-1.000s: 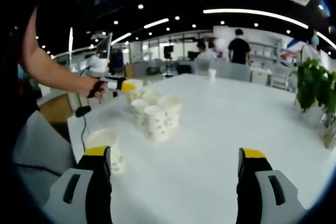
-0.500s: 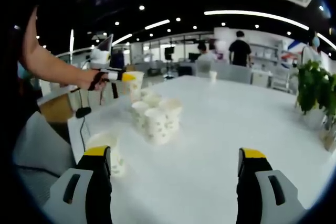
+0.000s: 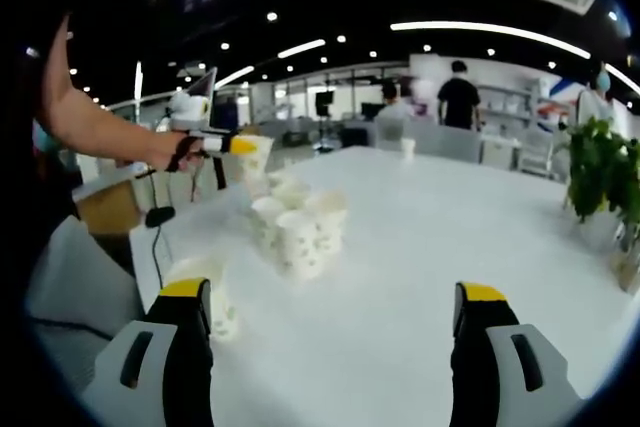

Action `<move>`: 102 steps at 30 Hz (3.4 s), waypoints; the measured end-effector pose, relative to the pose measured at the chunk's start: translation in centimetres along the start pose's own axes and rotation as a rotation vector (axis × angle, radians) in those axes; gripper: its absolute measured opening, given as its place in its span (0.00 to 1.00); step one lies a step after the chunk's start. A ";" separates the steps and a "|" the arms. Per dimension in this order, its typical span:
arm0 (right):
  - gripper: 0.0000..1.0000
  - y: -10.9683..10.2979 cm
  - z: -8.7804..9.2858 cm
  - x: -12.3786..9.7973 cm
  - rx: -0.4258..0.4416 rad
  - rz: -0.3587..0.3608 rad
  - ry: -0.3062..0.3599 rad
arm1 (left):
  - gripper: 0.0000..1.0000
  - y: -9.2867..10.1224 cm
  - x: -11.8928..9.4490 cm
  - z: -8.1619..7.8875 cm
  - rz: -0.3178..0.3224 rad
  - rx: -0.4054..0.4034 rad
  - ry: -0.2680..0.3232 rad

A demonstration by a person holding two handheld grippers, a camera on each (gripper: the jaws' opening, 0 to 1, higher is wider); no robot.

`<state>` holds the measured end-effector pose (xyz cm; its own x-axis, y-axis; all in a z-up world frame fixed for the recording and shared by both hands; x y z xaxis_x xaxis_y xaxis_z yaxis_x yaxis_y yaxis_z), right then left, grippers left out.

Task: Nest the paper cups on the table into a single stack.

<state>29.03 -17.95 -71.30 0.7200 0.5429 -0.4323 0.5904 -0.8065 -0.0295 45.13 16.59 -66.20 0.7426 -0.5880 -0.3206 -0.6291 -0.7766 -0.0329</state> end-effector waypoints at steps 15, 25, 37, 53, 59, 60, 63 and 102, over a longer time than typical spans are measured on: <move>1.00 0.0 -0.4 0.0 -0.020 -0.013 -0.004 | 0.40 2.0 -0.3 -1.3 0.040 0.024 0.038; 1.00 0.0 -0.4 0.0 -0.023 -0.024 -0.003 | 0.40 3.6 -0.4 -1.7 0.084 0.035 0.044; 1.00 -0.2 -0.4 -0.4 -0.019 -0.031 0.004 | 0.40 6.0 -0.6 -2.5 0.124 0.037 0.068; 1.00 0.1 -0.2 -0.4 -0.019 -0.031 -0.004 | 0.39 9.7 -1.3 -3.8 0.174 0.042 0.106; 1.00 -0.1 -0.1 -0.2 -0.012 -0.042 -0.002 | 0.39 11.2 -2.4 -4.2 0.184 0.024 0.118; 1.00 -0.2 -0.1 -0.2 -0.011 -0.042 -0.002 | 0.39 11.4 -2.5 -4.3 0.189 0.027 0.120; 1.00 -0.2 0.1 0.0 -0.007 -0.040 0.002 | 0.39 12.1 -2.8 -4.7 0.207 0.025 0.128; 1.00 -1.6 -0.2 -1.3 -0.045 -0.042 0.022 | 0.39 19.0 -5.2 -5.4 0.441 0.017 0.185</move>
<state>27.23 -17.26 -70.48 0.7016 0.5816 -0.4116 0.6360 -0.7716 -0.0062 30.50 3.65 -60.00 0.4317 -0.8921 -0.1334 -0.8958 -0.4413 0.0523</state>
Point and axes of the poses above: the point that each gripper's makers call its tool centre point, and the gripper's own axes: x roughly forward along the fingers, y roughly to its right, z roughly out of its underside, the point moved 5 cm from there along -x, roughly backward along the fingers, and after that the axes turned 5 degrees about -y, right-handed, at the moved point
